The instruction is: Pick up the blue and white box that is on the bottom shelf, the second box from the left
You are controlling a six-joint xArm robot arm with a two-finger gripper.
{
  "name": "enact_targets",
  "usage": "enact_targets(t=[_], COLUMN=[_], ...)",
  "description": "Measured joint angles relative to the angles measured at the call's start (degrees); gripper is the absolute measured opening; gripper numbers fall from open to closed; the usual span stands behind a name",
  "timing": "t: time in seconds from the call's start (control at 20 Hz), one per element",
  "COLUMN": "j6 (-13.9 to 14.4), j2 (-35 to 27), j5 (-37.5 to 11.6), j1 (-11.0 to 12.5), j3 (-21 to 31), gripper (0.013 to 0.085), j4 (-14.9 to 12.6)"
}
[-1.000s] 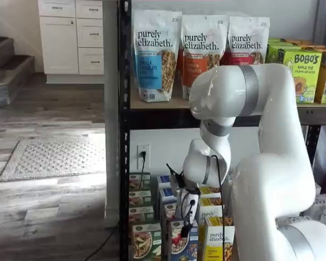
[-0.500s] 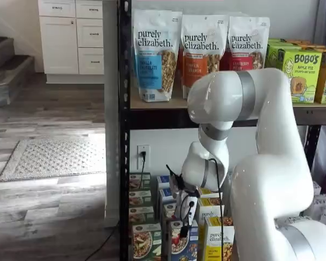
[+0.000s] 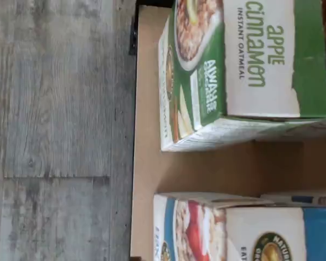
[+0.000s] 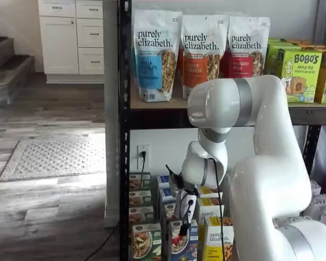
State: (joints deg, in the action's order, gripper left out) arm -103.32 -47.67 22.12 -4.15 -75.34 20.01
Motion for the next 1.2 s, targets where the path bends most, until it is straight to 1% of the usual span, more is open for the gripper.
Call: enact_targets(t=[0.35, 0.65, 1.05, 1.2], j6=[2.8, 3.7, 5.4, 5.6], j2=[-2.5, -4.3, -5.9, -6.4], j5=[1.3, 2.3, 3.0, 3.5], j1=[0.3, 0.7, 1.1, 1.3], j3=[-3.7, -6.1, -8.0, -8.6], gripper=[0.085, 0.085, 0.085, 0.085], j4=[-3.4, -4.7, -7.0, -7.5])
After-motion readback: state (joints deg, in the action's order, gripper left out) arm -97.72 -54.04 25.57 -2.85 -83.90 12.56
